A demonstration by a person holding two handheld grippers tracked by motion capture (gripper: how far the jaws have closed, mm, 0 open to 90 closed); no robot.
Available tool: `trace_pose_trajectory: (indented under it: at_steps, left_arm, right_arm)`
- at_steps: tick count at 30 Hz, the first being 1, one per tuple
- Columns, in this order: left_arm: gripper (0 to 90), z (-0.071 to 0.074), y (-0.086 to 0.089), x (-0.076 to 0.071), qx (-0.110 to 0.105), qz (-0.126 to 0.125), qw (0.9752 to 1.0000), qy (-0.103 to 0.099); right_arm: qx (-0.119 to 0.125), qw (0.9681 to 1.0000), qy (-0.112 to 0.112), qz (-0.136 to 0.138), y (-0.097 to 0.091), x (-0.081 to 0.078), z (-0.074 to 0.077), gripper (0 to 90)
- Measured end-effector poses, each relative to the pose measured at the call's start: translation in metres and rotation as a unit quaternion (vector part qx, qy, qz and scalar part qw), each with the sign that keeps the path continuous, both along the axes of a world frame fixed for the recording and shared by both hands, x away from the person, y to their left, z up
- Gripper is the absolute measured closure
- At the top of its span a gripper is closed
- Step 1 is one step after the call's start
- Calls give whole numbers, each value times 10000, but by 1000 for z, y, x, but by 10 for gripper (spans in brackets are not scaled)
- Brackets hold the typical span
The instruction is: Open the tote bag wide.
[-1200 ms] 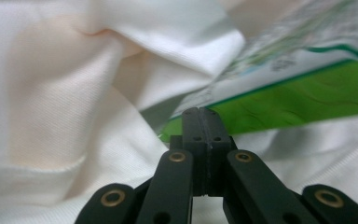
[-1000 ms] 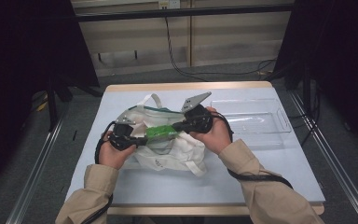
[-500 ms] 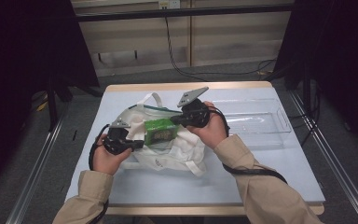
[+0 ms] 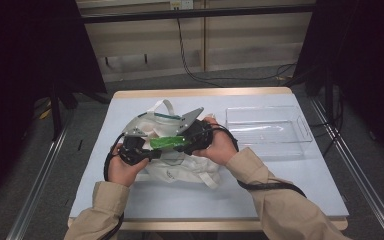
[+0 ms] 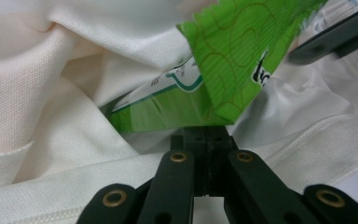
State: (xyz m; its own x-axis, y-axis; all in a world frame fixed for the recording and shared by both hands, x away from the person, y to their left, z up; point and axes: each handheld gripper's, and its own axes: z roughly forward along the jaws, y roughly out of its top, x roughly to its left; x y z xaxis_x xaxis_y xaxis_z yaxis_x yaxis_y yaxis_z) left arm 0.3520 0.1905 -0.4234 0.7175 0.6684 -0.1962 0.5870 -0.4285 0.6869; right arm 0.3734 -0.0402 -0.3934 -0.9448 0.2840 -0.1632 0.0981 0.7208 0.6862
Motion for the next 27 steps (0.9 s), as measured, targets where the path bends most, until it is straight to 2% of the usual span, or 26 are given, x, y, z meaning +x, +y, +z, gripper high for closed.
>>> trace_pose_trajectory:
  at_steps: [1, 2, 3, 4, 5, 6, 7, 9, 10, 12, 14, 17, 18, 20, 22, 24, 25, 26, 27]
  left_arm:
    - [900, -1, 0, 0, 19, 5, 10000, -13]
    - [900, -2, 1, -1, -5, 15, 10000, -48]
    - [881, -2, 2, -1, 48, 35, 10000, -74]
    - [829, -3, 2, -2, -24, 102, 9999, -71]
    - [780, -3, 4, -2, -25, 74, 9999, -107]
    - [756, -3, 5, -3, -131, 113, 9998, -114]
    - [710, -3, 5, -3, -113, 131, 9998, -122]
    - [645, -3, 5, -3, -165, 185, 9997, -46]
    - [612, -2, 4, -3, -90, 157, 9998, -50]
    - [537, -2, 2, -4, 52, 168, 9997, -184]
    - [417, -1, 1, -4, 0, 244, 9993, -282]
    - [305, 0, 3, -4, 52, 241, 9991, -340]
    - [277, 0, 2, -4, 26, 314, 9990, -329]
    - [234, 0, 3, -3, 79, 273, 9990, -338]
    - [212, -2, 0, -3, 39, 309, 9991, -288]
    - [181, -2, -1, -2, 171, 218, 9992, -271]
    - [177, -2, -4, -2, 98, 294, 9991, -273]
    - [168, -1, -5, -1, 169, 239, 9992, -278]
    - [161, -1, -8, 0, 80, 256, 9993, -268]
  right_arm:
    - [-170, 9998, -20, -72, 2, 1, -3, 613]
    - [-221, 9997, -23, -108, 2, 2, -6, 645]
    - [-168, 9998, 3, -49, 2, 3, -5, 675]
    - [-181, 9998, -91, -33, 2, 4, -3, 692]
    - [-155, 9999, -62, -13, 0, 4, 1, 712]
    - [-144, 9999, -15, 11, -1, 4, 4, 728]
    - [-131, 9999, 17, 15, -3, 4, 9, 738]
    - [-102, 9998, 157, -5, -7, 5, 15, 744]
    - [-54, 9997, 227, -19, -9, 5, 19, 745]
    - [-96, 9994, 327, -39, -11, 5, 26, 749]
    - [-46, 9990, 439, -28, -14, 6, 34, 757]
    - [-8, 9977, 682, -50, -23, 8, 48, 766]
    - [1, 9970, 767, -38, -27, 8, 52, 769]
    - [30, 9958, 915, -25, -33, 9, 58, 771]
    - [43, 9952, 977, -21, -39, 9, 61, 771]
    - [45, 9946, 1035, -40, -44, 7, 65, 772]
    - [51, 9948, 1018, -26, -48, 7, 68, 772]
    - [72, 9948, 1015, 10, -52, 7, 70, 773]
    - [83, 9946, 1037, 1, -54, 6, 72, 773]
